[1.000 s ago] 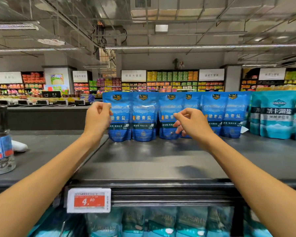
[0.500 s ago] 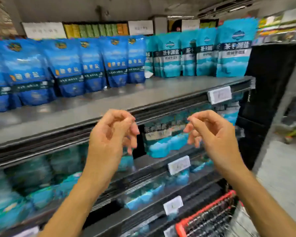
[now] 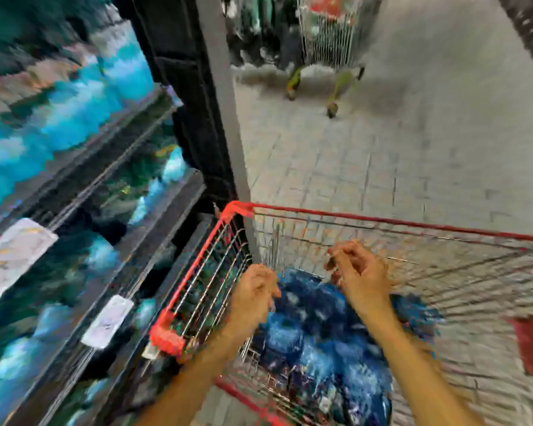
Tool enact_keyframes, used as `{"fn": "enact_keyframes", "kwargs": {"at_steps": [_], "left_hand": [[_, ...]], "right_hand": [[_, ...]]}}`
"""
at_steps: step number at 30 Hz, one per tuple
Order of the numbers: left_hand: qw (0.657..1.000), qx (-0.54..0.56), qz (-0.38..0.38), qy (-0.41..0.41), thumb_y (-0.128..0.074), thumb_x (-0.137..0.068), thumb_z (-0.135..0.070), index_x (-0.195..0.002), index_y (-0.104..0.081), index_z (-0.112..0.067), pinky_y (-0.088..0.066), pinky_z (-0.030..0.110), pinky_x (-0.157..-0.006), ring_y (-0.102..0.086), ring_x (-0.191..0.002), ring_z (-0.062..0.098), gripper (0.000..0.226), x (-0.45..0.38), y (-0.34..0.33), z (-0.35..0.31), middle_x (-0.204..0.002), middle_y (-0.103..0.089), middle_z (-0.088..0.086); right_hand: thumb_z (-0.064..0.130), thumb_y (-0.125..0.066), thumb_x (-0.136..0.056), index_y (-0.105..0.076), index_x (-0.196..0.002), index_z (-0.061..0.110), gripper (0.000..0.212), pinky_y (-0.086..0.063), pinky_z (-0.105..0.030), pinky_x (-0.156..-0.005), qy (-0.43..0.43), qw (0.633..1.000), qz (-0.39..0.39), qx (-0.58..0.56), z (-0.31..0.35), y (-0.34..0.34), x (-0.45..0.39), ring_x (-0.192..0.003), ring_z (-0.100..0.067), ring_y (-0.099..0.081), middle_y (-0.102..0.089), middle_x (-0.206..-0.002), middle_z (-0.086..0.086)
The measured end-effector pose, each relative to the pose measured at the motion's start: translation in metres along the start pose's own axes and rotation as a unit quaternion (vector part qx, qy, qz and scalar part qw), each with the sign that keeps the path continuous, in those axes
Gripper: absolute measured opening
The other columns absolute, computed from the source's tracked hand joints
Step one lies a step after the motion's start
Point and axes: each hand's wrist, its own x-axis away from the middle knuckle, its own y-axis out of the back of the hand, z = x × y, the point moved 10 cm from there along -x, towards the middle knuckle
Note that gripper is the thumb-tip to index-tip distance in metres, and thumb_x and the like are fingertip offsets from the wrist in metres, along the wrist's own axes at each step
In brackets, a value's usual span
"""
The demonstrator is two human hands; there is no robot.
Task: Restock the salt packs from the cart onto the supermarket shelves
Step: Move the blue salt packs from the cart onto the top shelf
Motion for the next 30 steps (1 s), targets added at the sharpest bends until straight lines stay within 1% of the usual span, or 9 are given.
{"fn": "enact_keyframes", "kwargs": {"at_steps": [3, 9, 13, 16, 17, 19, 22, 26, 30], "left_hand": [[0.988, -0.065, 0.065, 0.121, -0.044, -0.102, -0.009, -0.08, -0.049, -0.015, -0.033, 0.023, -0.044, -0.045, -0.036, 0.011, 0.023, -0.04, -0.066, 0.088, -0.064, -0.054, 0.005], [0.938, -0.265, 0.09, 0.204, -0.048, -0.099, -0.014, -0.075, -0.051, -0.009, -0.039, 0.021, -0.044, -0.05, -0.055, 0.019, 0.025, -0.095, -0.104, 0.244, -0.071, -0.054, 0.01], [0.916, -0.324, 0.044, 0.234, -0.049, -0.101, -0.018, -0.111, -0.06, -0.002, -0.05, 0.041, -0.072, -0.06, -0.078, 0.028, 0.022, -0.125, -0.091, 0.342, -0.084, -0.062, 0.017], [0.885, -0.388, 0.05, 0.25, -0.059, -0.095, -0.019, -0.1, -0.064, 0.001, -0.05, 0.048, -0.082, -0.062, -0.087, 0.03, 0.021, -0.138, -0.075, 0.403, -0.091, -0.064, 0.021], [0.88, -0.402, 0.04, 0.251, -0.065, -0.09, -0.015, -0.096, -0.065, 0.004, -0.051, 0.049, -0.083, -0.065, -0.09, 0.032, 0.02, -0.145, -0.068, 0.419, -0.093, -0.066, 0.023], [0.882, -0.4, 0.012, 0.25, -0.075, -0.08, -0.005, -0.106, -0.064, 0.013, -0.054, 0.045, -0.088, -0.066, -0.103, 0.034, 0.034, -0.154, -0.058, 0.442, -0.107, -0.068, 0.027], [0.897, -0.365, -0.017, 0.25, -0.081, -0.072, 0.004, -0.12, -0.056, 0.016, -0.052, 0.024, -0.078, -0.061, -0.111, 0.029, 0.056, -0.169, -0.048, 0.474, -0.121, -0.062, 0.029], [0.901, -0.358, -0.031, 0.245, -0.09, -0.067, -0.014, -0.129, -0.048, 0.007, -0.05, 0.055, -0.094, -0.057, -0.118, 0.042, 0.078, -0.183, -0.027, 0.505, -0.128, -0.056, 0.027], [0.882, -0.401, -0.061, 0.241, -0.097, -0.045, -0.043, -0.121, -0.056, 0.001, -0.056, 0.053, -0.083, -0.063, -0.11, 0.036, 0.098, -0.185, -0.013, 0.507, -0.119, -0.063, 0.019]], "right_hand": [[0.011, -0.058, -0.098, -0.064, -0.086, 0.009, 0.014, -0.043, -0.031, -0.065, -0.075, 0.994, -0.048, 0.068, -0.095, 0.048, -0.009, -0.062, -0.013, -0.052, -0.062, -0.072, -0.005], [0.02, -0.057, -0.099, -0.056, -0.078, -0.003, 0.031, -0.04, -0.034, -0.062, -0.299, 0.945, -0.02, 0.13, -0.319, 0.082, 0.036, -0.064, -0.032, -0.056, -0.06, -0.07, -0.018], [0.021, -0.061, -0.096, -0.048, -0.066, 0.017, 0.033, -0.045, -0.039, -0.076, -0.407, 0.889, 0.029, 0.207, -0.457, 0.072, 0.08, -0.079, -0.025, -0.056, -0.059, -0.076, -0.016], [0.027, -0.064, -0.094, -0.047, -0.079, 0.028, 0.022, -0.045, -0.033, -0.087, -0.466, 0.853, 0.091, 0.218, -0.527, 0.046, 0.111, -0.095, -0.021, -0.056, -0.054, -0.092, -0.005], [0.029, -0.065, -0.093, -0.053, -0.09, 0.026, 0.012, -0.043, -0.03, -0.085, -0.476, 0.844, 0.109, 0.221, -0.547, 0.036, 0.119, -0.099, -0.022, -0.057, -0.053, -0.098, -0.004], [0.025, -0.071, -0.089, -0.06, -0.117, 0.011, 0.033, -0.045, -0.031, -0.084, -0.472, 0.851, 0.1, 0.207, -0.573, 0.021, 0.124, -0.097, -0.023, -0.059, -0.057, -0.105, -0.008], [0.005, -0.079, -0.08, -0.061, -0.12, 0.01, 0.044, -0.052, -0.03, -0.084, -0.449, 0.882, 0.062, 0.126, -0.596, -0.003, 0.12, -0.095, -0.021, -0.064, -0.064, -0.114, -0.009], [0.028, -0.091, -0.068, -0.048, -0.132, 0.003, 0.081, -0.049, -0.048, -0.1, -0.505, 0.844, -0.033, 0.175, -0.612, 0.0, 0.13, -0.121, -0.032, -0.057, -0.058, -0.131, -0.017], [0.043, -0.09, -0.064, -0.048, -0.136, 0.005, 0.092, -0.047, -0.041, -0.099, -0.521, 0.812, -0.041, 0.26, -0.609, 0.004, 0.131, -0.124, -0.033, -0.054, -0.055, -0.133, -0.017]]}}
